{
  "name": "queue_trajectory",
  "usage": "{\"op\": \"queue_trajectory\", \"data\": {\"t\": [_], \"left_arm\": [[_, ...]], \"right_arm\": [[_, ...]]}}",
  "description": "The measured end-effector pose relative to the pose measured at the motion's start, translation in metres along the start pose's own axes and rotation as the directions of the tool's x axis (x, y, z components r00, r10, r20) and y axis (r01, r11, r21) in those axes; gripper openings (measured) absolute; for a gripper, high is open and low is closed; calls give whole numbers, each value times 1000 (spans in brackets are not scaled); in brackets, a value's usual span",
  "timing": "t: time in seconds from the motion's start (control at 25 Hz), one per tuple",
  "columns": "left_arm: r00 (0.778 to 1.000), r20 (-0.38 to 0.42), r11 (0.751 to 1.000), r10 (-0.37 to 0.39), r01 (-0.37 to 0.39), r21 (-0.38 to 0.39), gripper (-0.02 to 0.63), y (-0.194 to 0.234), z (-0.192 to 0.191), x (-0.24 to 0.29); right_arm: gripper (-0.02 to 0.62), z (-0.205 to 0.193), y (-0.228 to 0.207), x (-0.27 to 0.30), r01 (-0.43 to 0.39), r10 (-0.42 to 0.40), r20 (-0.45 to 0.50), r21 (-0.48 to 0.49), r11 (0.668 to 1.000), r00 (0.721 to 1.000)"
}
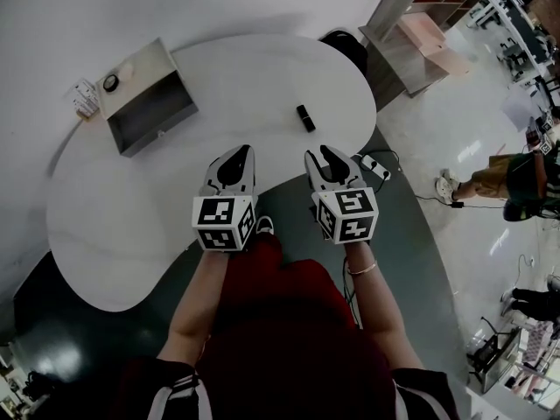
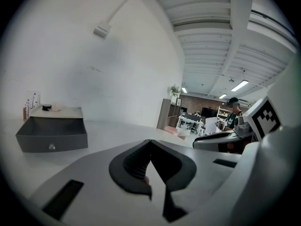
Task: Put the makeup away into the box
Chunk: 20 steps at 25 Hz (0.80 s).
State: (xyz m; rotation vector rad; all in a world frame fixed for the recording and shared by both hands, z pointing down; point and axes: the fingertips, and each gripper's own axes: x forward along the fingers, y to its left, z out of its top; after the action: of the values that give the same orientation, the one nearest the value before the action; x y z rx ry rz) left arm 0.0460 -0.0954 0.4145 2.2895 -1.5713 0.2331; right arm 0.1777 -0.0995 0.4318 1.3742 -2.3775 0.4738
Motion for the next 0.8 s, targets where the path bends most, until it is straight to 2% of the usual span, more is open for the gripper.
{"op": "queue_trajectory", "data": {"t": [0.8], "left_arm": [[999,-34,1000,-11,11,-17,21,33,3,35]], "right_arm": [[146,-10,-28,59,34,-37,-129,-22,999,991]]}}
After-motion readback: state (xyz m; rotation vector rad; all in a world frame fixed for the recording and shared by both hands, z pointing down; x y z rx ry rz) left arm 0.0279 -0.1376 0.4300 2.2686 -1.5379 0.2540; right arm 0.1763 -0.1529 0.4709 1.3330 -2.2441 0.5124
